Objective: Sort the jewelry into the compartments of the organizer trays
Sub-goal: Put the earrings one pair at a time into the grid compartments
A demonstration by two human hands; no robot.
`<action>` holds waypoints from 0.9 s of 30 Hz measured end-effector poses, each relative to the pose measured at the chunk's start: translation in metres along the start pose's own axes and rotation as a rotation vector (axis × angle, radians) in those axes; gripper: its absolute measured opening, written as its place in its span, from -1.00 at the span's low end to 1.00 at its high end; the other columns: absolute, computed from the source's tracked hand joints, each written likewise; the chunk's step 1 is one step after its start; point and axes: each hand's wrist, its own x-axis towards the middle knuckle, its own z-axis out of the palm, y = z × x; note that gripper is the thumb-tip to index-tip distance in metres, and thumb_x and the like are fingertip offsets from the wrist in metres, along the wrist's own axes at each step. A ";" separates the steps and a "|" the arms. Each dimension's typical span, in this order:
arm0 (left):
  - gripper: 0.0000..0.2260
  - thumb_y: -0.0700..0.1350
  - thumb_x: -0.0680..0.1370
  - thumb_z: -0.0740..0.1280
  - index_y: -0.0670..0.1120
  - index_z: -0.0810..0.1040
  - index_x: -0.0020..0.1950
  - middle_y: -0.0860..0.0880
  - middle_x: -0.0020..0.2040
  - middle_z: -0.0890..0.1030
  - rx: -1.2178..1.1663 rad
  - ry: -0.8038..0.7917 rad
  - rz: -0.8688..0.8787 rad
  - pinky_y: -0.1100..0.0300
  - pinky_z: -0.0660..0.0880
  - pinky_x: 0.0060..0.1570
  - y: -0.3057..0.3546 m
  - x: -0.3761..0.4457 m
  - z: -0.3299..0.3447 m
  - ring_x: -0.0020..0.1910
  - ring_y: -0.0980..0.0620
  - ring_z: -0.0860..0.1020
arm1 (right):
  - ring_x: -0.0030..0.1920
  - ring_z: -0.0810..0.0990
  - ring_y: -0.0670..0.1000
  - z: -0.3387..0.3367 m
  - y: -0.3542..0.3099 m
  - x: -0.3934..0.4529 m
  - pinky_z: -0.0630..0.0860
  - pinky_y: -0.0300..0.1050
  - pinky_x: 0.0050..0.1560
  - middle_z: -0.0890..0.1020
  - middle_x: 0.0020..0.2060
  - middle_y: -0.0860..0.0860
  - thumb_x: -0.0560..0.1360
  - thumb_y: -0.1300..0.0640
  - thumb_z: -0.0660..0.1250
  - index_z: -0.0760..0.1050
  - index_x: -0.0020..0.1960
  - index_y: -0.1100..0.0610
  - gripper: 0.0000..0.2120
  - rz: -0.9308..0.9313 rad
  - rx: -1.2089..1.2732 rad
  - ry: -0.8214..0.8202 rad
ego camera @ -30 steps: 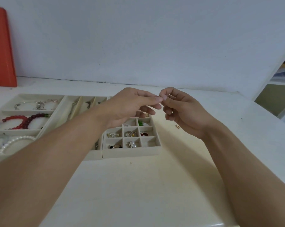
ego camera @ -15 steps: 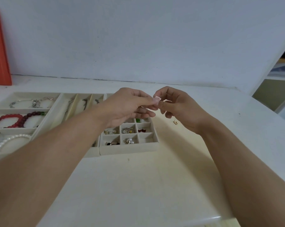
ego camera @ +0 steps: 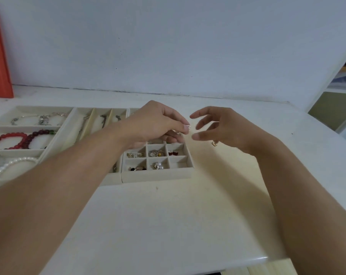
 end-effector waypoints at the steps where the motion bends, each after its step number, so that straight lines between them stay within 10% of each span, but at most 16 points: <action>1: -0.89 -0.25 0.48 0.51 -0.20 0.69 -0.01 -0.16 -0.14 0.74 0.040 0.017 0.004 0.19 0.66 -0.06 0.000 0.000 -0.002 -0.10 -0.09 0.73 | -0.23 0.62 -0.05 -0.006 0.003 0.000 0.49 -0.18 -0.27 0.69 -0.10 -0.08 0.36 0.04 0.61 0.63 0.08 -0.10 -0.67 0.022 -0.096 0.042; 9: -0.91 -0.18 0.54 0.46 -0.18 0.68 0.00 -0.11 -0.13 0.74 0.205 0.029 -0.012 0.20 0.57 -0.38 0.010 -0.006 -0.016 -0.22 -0.11 0.73 | -0.34 0.61 -0.11 -0.031 0.023 -0.006 0.49 -0.26 -0.27 0.71 -0.24 -0.10 0.32 -0.03 0.62 0.71 -0.11 -0.04 -0.81 0.298 -0.304 -0.069; 27: -0.97 -0.04 0.43 0.55 0.10 0.75 -0.20 0.24 -0.45 0.58 0.870 -0.279 0.033 0.47 0.28 -0.45 0.015 -0.016 0.001 -0.43 0.32 0.46 | -0.33 0.65 -0.08 -0.004 0.006 -0.002 0.60 -0.12 -0.13 0.73 -0.28 -0.04 0.49 0.15 0.49 0.61 -0.10 0.12 -0.92 0.111 -0.165 0.067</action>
